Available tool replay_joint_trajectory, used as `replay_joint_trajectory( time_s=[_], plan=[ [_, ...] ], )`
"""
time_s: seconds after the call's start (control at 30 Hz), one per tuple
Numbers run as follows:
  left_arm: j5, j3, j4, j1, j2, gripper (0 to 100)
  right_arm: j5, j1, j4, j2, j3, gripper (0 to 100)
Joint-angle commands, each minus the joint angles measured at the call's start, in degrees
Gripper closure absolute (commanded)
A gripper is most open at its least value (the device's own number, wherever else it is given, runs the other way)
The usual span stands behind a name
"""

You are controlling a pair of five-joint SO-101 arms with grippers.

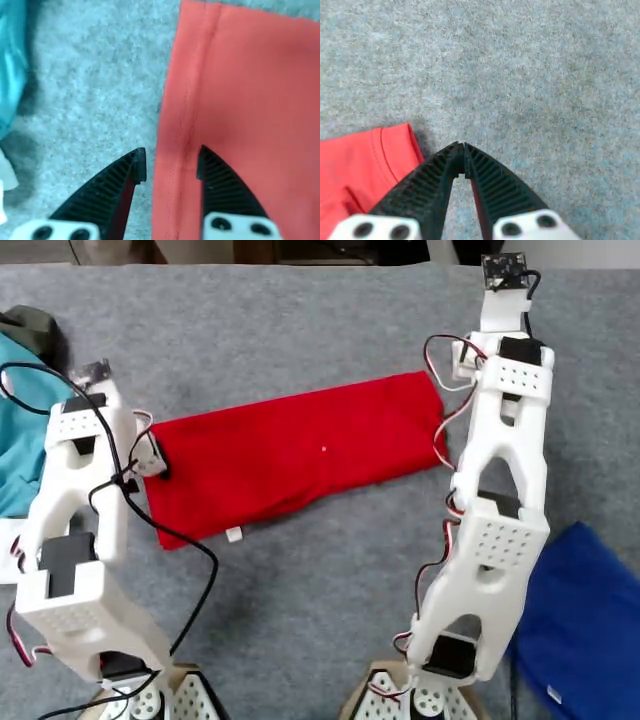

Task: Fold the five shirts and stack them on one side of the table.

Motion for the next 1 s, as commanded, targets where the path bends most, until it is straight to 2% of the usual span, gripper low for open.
replay_joint_trajectory(
  time_s=[0.0, 0.2, 0.63, 0.83, 0.97],
  plan=[
    [-0.9, 0.1, -1.7, -0.1, 2.0, 84, 0.6, 0.5, -1.1, -0.1, -0.2, 99.3],
    [-0.4, -3.3, -1.6, -0.4, 7.2, 84, 0.6, 0.4, -1.1, -0.1, -0.1, 99.3],
    [-0.3, -4.2, -1.9, 0.0, 7.9, 85, 1.8, 0.3, -1.0, -0.1, -0.1, 99.3],
    [1.1, -4.3, -2.1, 0.0, 7.9, 98, 1.8, 0.4, -1.0, -0.1, -0.1, 99.3],
    [1.2, -4.3, -2.2, 0.0, 7.9, 98, 1.8, 0.5, -1.0, -0.1, -0.1, 99.3]
  ],
)
